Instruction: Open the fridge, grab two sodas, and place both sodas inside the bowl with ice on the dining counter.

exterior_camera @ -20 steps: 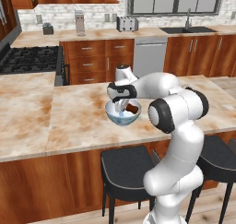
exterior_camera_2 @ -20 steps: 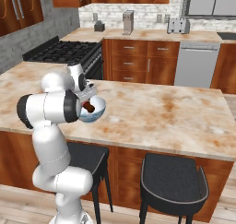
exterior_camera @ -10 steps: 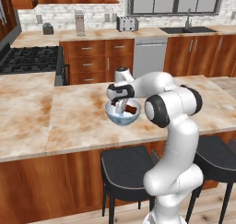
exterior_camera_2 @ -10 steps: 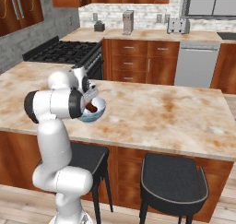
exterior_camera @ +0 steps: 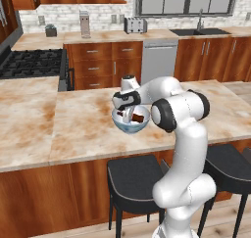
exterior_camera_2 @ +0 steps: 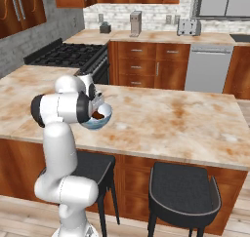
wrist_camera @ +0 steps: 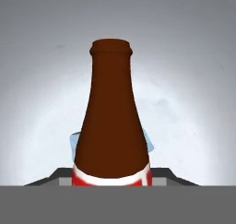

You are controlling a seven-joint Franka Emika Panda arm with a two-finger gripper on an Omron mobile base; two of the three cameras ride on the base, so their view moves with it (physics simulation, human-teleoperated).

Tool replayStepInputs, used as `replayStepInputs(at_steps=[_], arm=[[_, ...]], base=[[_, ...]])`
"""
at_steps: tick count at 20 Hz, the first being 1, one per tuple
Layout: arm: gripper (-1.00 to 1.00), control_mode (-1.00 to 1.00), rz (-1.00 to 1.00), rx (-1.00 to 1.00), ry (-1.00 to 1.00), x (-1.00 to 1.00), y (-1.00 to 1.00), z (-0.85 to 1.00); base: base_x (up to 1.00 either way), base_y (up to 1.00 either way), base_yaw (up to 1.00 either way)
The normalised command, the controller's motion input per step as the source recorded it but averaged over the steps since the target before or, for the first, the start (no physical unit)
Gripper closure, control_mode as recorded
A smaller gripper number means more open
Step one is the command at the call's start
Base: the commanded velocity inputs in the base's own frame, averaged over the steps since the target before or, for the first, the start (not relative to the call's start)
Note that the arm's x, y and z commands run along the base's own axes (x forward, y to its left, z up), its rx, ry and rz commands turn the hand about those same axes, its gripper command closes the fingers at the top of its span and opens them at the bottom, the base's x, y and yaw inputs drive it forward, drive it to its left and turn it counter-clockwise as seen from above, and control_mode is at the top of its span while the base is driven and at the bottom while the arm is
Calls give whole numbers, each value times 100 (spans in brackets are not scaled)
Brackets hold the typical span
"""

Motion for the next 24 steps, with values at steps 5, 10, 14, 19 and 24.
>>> replayStepInputs(at_steps=[5, 10, 14, 19, 24], arm=[[-100, -100, 5, 0, 0, 0, 0, 1], [-100, -100, 4, 0, 0, -1, 0, 34], [-100, -100, 2, 0, 0, -7, 0, 54], [-100, -100, 0, 0, -3, -22, -3, 43], [-100, -100, -5, 0, -12, -47, -16, 31]], base=[[0, 0, 0], [0, 0, 0], [0, 0, 0], [0, 0, 0], [0, 0, 0]])
